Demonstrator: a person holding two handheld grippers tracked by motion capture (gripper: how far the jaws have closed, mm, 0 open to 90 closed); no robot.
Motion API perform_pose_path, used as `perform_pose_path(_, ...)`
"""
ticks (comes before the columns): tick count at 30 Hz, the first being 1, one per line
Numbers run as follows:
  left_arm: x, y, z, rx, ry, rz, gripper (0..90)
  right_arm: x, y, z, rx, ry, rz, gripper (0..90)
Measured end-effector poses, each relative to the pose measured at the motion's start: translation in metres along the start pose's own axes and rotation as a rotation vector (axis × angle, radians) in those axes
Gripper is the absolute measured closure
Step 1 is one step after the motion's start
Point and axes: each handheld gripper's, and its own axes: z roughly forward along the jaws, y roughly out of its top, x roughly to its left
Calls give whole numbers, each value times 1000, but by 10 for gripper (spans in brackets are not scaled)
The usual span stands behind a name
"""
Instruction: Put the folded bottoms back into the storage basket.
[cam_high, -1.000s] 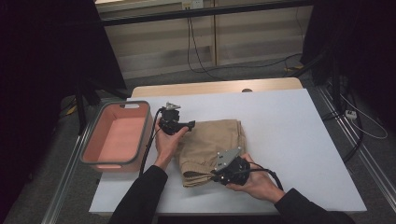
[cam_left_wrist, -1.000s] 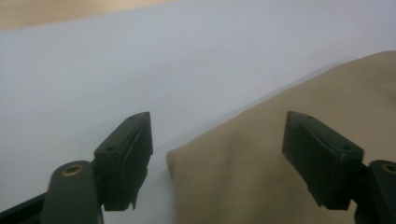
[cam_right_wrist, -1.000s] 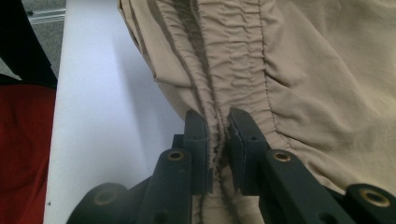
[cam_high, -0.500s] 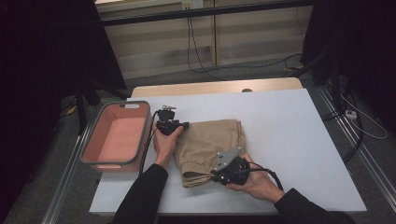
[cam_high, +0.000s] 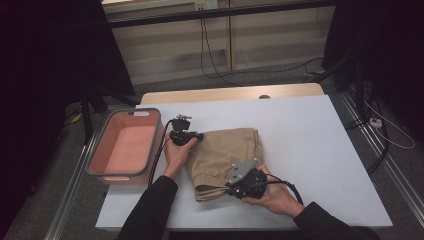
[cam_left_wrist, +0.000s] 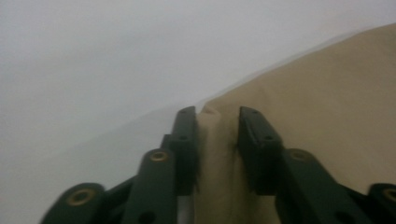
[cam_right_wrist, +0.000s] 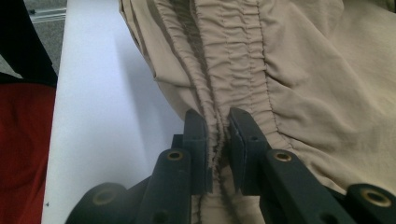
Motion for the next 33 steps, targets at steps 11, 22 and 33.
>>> perform_pose_path(11, -4, -2, -3, 10, -50, -24, 865, 1, -1, -1, -9, -3, 6, 783)
perform_pose_path(22, -5, 3, -15, -82, -61, -25, 870, -1, -3, -3, -59, -2, 38, 785)
perform_pose_path(33, -8, 9, -26, -150, -106, -27, 870, -2, -3, -6, -86, -1, 53, 787)
